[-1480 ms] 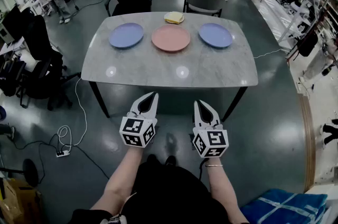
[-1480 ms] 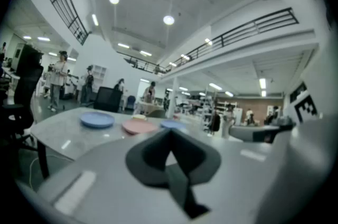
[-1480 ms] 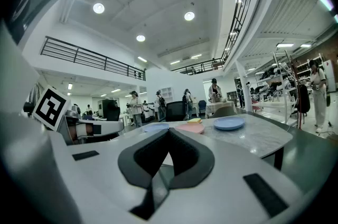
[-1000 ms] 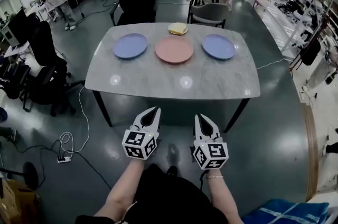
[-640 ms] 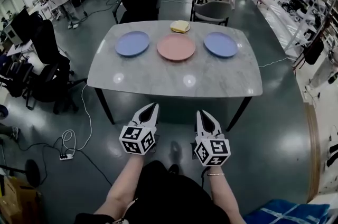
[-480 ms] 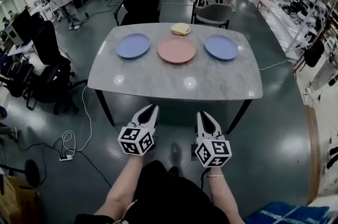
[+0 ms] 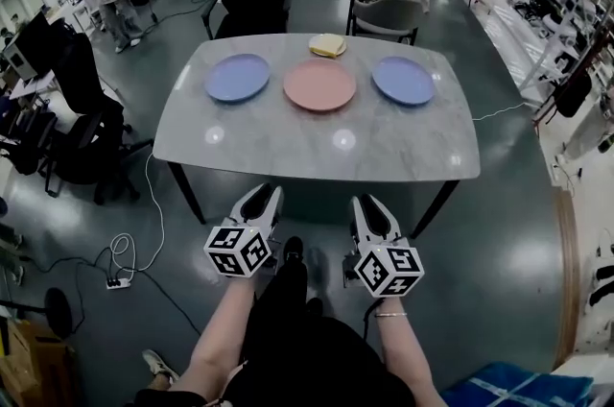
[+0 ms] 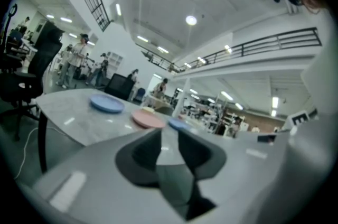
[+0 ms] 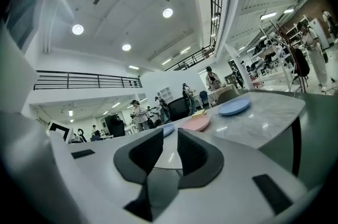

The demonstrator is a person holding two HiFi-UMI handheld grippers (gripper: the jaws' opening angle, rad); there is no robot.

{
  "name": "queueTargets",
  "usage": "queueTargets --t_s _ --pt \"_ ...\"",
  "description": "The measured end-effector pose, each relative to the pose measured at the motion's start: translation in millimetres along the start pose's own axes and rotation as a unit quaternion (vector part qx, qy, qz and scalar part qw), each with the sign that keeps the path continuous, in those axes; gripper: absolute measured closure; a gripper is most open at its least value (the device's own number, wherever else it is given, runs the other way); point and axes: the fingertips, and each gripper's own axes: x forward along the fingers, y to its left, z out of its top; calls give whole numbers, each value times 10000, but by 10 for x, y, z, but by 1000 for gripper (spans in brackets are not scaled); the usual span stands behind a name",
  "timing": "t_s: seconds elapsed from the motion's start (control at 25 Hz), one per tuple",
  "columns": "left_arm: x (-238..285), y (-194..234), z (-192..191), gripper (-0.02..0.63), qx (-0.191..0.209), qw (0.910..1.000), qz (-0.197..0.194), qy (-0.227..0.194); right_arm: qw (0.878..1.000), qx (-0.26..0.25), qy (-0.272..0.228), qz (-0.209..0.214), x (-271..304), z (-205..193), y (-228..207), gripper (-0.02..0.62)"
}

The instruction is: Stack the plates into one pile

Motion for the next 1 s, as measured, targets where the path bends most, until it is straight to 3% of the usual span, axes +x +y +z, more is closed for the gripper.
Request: queueTargets --t_s 0.28,1.0 --pt "320 248 52 509 -199 9998 16 55 9995 266 140 -116 309 -26 -154 485" --pt "1740 1118 254 460 -557 9973 4 471 9956 626 346 -606 1770 114 -843 482"
